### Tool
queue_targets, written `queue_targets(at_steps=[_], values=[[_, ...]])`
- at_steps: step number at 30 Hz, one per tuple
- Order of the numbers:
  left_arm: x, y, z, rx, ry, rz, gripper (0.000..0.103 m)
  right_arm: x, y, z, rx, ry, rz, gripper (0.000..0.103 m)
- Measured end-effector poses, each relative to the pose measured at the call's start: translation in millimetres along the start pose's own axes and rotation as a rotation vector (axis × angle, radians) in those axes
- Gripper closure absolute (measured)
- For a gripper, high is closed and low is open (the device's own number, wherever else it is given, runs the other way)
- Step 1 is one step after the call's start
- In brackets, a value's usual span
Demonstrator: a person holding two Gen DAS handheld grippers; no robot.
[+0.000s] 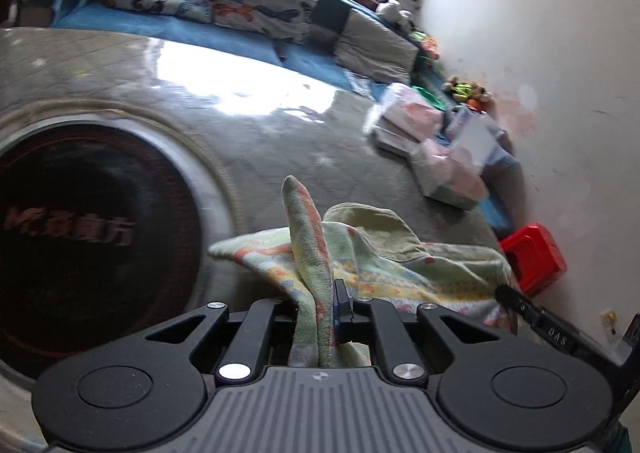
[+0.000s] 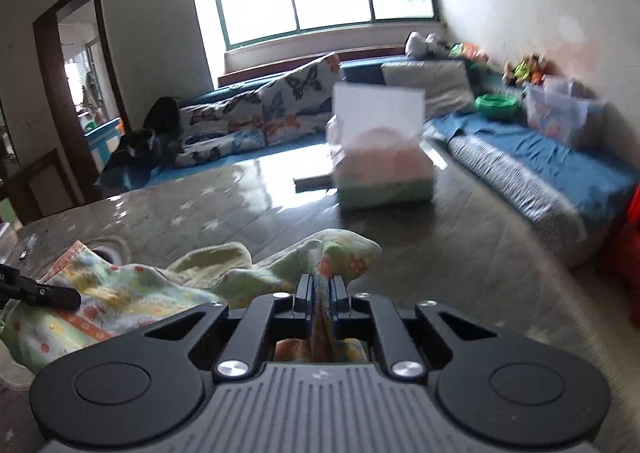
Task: Fold clothes
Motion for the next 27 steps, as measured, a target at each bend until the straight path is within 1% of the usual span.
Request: queue_targets(at_steps=[4, 7, 9, 10, 12, 15, 17, 20, 21, 23, 27], values=[[-12, -6, -20, -0.024, -0.041, 0.024, 0.093, 11, 4, -23, 0.005, -0.074, 0.001, 0.095], [-23, -21, -28, -0.059, -0.054, 0.077, 0.091, 11, -8, -39, -0.004, -0.118, 0.056, 0.095], [-31, -31, -28, -0.061, -0.056, 0.113, 0.089, 8, -19, -48, -0.008, -0.143, 0.09, 0.095], [-33, -35, -26, -0.058, -0.055, 0.124, 0.087, 6, -25, -52, -0.018, -0.148, 0.109, 0.095], [-37, -38, -23, -0.055, -0.05, 0.132, 0.079, 4, -29, -56, -0.025, -0.148, 0.129, 0.095], [-40, -31, -18, -0.05, -0.024, 0.117, 0.069, 1, -33, -59, -0.019, -0.151, 0.143, 0.095], [-43, -24, -14, -0.038, -0.011, 0.108, 0.068, -2, -31, -57, -0.019, -0.152, 0.142, 0.095], [-51, -16, -13, -0.044, 0.008, 0.09, 0.073, -7, -28, -59, -0.026, -0.156, 0.135, 0.095], [-53, -14, -13, -0.051, 0.013, 0.087, 0.083, -8, -28, -60, -0.029, -0.158, 0.132, 0.095], [-58, -12, -15, -0.068, 0.023, 0.081, 0.093, -12, -26, -61, -0.033, -0.161, 0.126, 0.095], [-67, -1, -11, -0.071, 0.041, 0.055, 0.094, -20, -21, -65, -0.051, -0.165, 0.112, 0.095]])
Point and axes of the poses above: each gripper's, at about its wrist camera, not at the fingertips, and x roughly against the way its jaws point, z to its left, y to its top, the point moved 6 cm from there along -x, roughly the way its jaws point, and after that the axes turned 7 degrees about y, right-handed, at the moved point
